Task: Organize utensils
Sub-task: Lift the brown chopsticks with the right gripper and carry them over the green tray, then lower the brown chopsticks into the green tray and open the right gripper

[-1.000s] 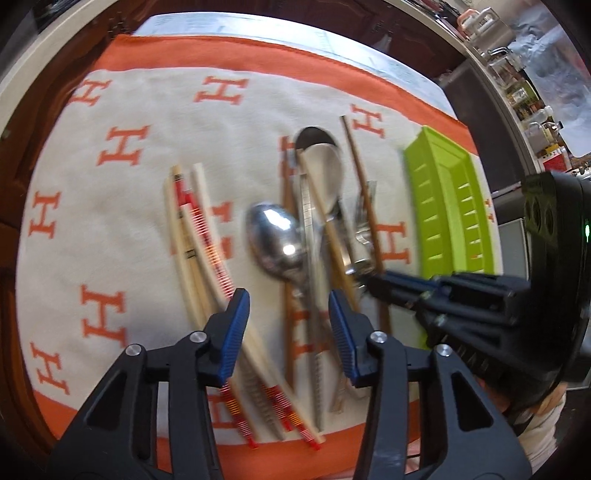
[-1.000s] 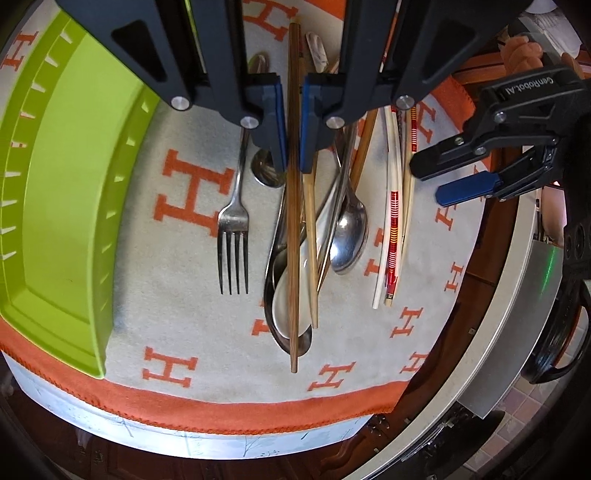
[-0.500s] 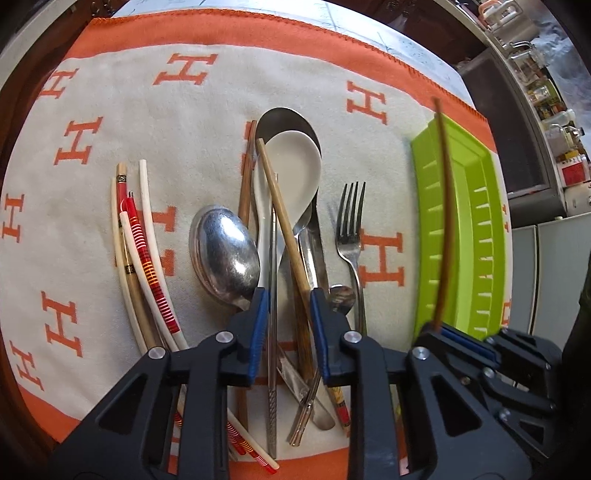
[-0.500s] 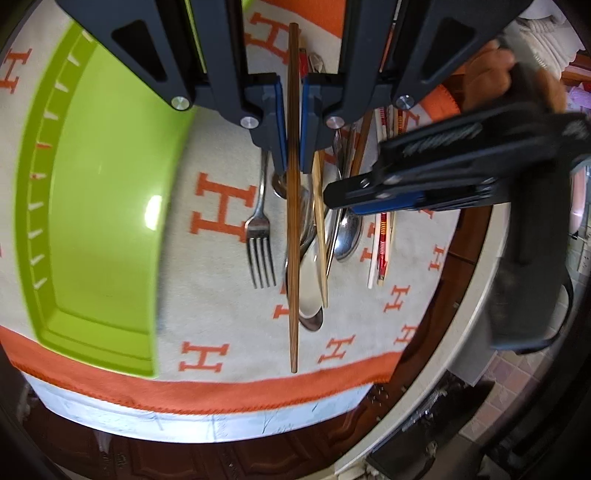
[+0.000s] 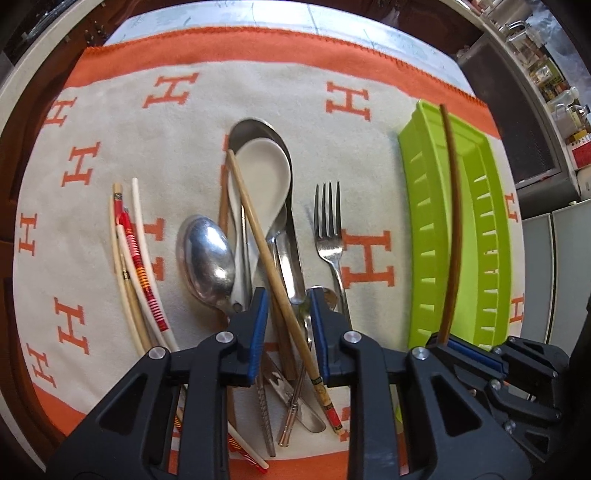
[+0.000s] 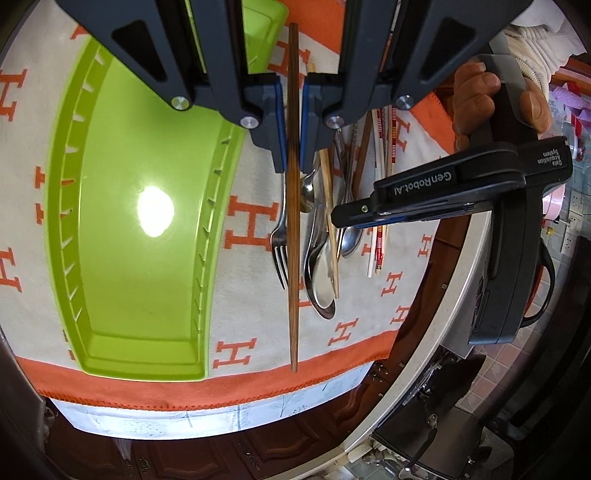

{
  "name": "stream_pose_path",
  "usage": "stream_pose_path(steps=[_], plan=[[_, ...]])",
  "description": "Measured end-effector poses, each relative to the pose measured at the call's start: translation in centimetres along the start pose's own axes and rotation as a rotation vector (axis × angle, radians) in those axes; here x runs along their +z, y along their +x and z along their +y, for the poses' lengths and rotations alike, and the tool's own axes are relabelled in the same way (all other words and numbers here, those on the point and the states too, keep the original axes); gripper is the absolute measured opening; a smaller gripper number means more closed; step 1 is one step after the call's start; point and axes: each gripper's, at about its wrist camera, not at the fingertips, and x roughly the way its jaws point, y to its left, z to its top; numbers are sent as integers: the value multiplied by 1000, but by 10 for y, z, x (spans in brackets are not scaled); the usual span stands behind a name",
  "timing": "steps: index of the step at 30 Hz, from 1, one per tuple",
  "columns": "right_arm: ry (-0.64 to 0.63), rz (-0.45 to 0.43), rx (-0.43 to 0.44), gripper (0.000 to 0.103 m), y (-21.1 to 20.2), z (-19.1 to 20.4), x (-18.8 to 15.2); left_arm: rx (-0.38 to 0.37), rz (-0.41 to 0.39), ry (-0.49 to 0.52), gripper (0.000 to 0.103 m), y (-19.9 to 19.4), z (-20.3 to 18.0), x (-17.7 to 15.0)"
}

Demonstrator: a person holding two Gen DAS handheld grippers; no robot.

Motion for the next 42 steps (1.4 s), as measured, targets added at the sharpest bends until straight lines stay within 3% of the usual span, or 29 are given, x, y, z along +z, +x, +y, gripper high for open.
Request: stream_pose_path(steps=[4,6,12,17,23,33,37,42], plan=[[5,0,10,6,-1,-4,-2,20,27,-10,18,13,-4,2],[11,-1,14,6,-2,-7,-3,41,21,-17,10,15,-6,4],[30,-14,23,6,-6,-16,-5,34,-8,-40,6,9,1,4],[44,-22,33,6,-9,-20,-6,-1,-26,-49,4,-9,11,-3],[64,-40,57,6,-18,-23,-11,-113,-20,-42,4,-32,11,-12],[113,-99,74,6,-55,-35,-14,-267,-57,59,4,-80,-51,-22],[115,-147,37,7,-81,-41,-13,-311,-82,94,4,-92,-85,-12],[112,-181,-63,7,-103,-48,-12,-296,-72,111,4,-74,-117,3]])
